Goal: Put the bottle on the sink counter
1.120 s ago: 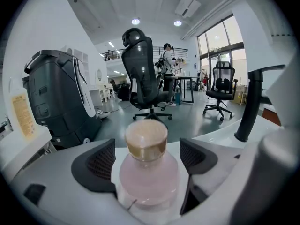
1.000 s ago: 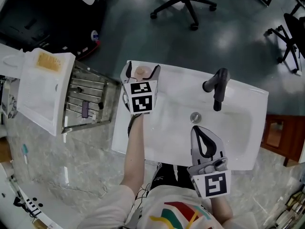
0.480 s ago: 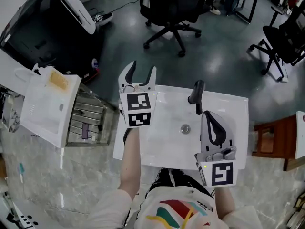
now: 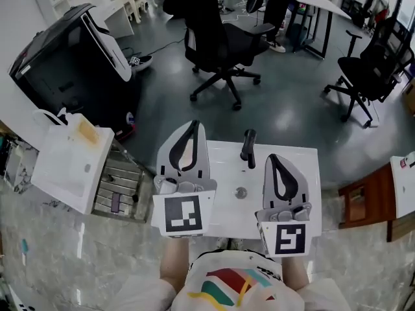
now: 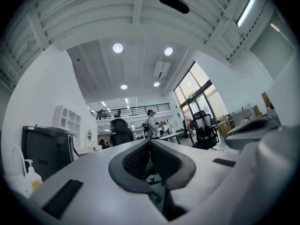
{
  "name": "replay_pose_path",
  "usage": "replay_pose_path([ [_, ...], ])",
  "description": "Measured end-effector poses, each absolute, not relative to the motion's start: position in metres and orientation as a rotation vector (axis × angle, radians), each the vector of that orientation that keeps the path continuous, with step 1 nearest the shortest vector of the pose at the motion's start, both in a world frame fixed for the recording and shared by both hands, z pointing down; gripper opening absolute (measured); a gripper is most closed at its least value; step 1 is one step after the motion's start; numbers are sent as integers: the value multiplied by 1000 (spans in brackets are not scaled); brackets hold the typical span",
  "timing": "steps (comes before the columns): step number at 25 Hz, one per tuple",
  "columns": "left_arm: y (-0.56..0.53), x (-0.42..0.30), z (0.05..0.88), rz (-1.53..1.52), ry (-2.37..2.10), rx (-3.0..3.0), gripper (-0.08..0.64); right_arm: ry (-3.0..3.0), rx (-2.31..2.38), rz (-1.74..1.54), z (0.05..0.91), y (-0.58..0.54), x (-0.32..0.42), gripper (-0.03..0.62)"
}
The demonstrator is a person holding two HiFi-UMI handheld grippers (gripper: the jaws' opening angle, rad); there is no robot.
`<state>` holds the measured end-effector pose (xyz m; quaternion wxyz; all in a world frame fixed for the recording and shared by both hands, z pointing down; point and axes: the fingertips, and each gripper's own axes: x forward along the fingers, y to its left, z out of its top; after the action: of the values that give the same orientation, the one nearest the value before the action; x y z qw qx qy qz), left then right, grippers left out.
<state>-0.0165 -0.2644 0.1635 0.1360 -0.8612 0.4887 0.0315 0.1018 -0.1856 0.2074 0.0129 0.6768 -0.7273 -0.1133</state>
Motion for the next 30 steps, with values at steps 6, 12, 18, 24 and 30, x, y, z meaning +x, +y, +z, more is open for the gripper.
replay_pose_path([
  [6, -188, 9, 197, 121, 1310, -2627, 18, -2293, 2154, -336, 209, -164, 107, 12],
  [12, -179, 12, 203, 83, 1336, -2627, 18, -2299, 2139, -344, 219, -154, 110, 12],
  [18, -179, 18, 209, 104, 1359, -2613, 18, -2273, 2163, -299, 234, -147, 123, 12],
  [24, -176, 27, 214, 88, 1347, -2632, 17, -2272, 2172, -310, 232, -144, 129, 12],
  [30, -177, 32, 219, 91, 1347, -2658, 17, -2279, 2138, -310, 234, -144, 128, 12],
])
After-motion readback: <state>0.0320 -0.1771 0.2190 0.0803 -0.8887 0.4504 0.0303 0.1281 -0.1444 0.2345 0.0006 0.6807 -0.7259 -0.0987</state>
